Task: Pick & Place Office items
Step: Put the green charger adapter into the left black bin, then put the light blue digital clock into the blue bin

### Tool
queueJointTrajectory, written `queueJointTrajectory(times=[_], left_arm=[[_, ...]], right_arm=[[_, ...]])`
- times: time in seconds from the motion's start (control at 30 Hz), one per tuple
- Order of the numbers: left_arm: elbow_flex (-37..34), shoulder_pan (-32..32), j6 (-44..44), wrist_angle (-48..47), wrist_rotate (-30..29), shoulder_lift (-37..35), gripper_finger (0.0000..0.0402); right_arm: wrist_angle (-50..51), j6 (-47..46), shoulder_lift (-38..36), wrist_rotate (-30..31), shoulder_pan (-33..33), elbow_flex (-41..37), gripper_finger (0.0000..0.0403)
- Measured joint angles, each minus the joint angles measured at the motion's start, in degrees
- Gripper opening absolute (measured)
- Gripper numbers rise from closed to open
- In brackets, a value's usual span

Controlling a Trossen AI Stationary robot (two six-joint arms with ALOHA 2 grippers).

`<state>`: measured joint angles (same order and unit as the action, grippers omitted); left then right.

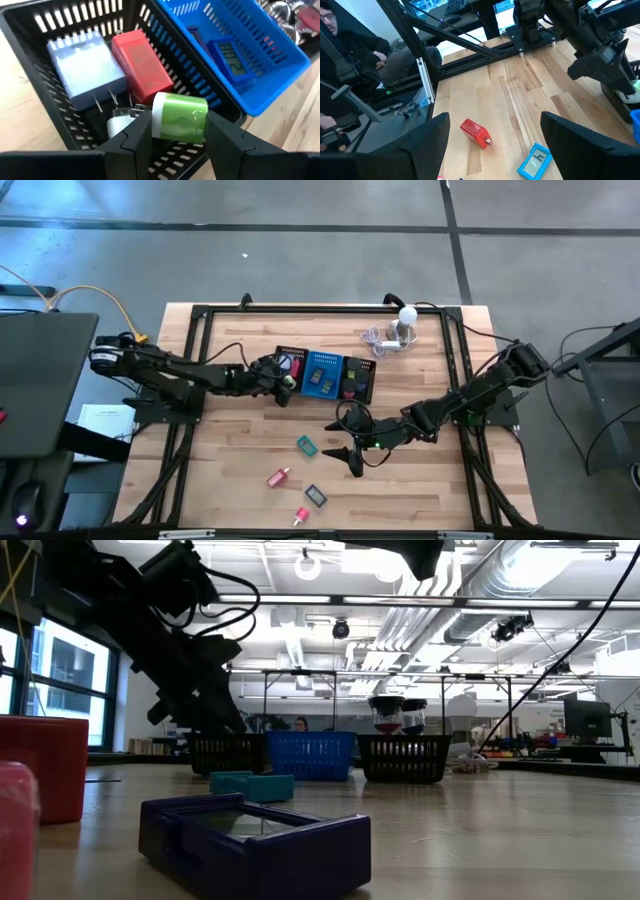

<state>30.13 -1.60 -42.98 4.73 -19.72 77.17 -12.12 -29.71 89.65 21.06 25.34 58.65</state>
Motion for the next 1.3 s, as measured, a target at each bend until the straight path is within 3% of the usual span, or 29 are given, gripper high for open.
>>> queueJointTrajectory(times=[0.3,0.57,0.77,1.07,1.3], left_arm=[[-0.13,-1.32,-2.95,-2.75,2.05,0.24,0.0185],[0.15,-1.31,-2.37,-2.79,2.09,0.24,0.0192],[3.0,-0.05,4.35,-3.17,2.46,-0.33,0.0193],[8.19,6.24,23.09,-3.43,2.22,-6.0,0.0193],[8.2,15.0,26.69,-5.75,6.16,-10.05,0.0193]], right_arm=[[1.2,0.11,0.0,-0.02,0.02,-0.02,0.0301],[1.34,0.17,0.02,-0.01,0.03,-0.04,0.0301],[1.36,0.17,0.02,-0.2,0.06,-0.04,0.0301],[2.19,0.99,0.02,-0.24,0.35,-0.04,0.0301],[2.47,2.99,0.02,-0.24,1.47,-0.04,0.0301]])
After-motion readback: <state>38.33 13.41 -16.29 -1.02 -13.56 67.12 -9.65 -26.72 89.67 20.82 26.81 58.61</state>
